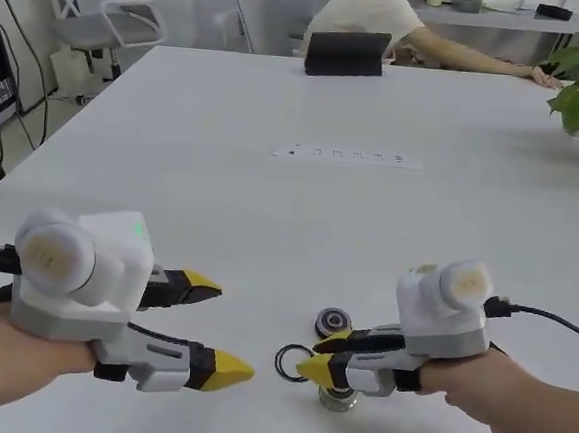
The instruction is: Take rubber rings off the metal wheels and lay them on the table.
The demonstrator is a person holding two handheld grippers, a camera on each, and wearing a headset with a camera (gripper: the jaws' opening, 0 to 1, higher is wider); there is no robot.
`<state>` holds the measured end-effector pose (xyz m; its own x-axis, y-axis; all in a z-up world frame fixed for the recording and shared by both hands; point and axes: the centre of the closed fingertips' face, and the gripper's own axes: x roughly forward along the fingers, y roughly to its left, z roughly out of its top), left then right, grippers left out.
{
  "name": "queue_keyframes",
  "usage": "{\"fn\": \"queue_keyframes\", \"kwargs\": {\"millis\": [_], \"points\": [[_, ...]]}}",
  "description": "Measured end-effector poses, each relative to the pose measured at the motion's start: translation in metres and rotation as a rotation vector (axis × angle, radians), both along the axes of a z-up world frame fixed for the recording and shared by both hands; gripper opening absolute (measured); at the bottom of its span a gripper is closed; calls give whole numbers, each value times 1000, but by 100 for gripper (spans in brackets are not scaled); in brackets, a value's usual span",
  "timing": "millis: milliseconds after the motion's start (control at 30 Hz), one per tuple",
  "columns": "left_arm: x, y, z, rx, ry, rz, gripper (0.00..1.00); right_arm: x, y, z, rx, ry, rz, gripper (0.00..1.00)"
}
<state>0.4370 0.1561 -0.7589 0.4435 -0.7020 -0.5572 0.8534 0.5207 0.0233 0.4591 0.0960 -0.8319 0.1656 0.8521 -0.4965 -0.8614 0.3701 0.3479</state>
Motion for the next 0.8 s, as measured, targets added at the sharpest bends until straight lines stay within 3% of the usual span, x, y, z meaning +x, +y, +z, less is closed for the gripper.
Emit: {"fn": "queue_keyframes", "kwargs": {"millis": [333,800], "points": [[3,-1,-1,2,5,1,55,5,-7,14,44,-15,-29,24],[19,-10,-5,20,8,-18,54,25,-36,24,69,-64,-116,26]]}}
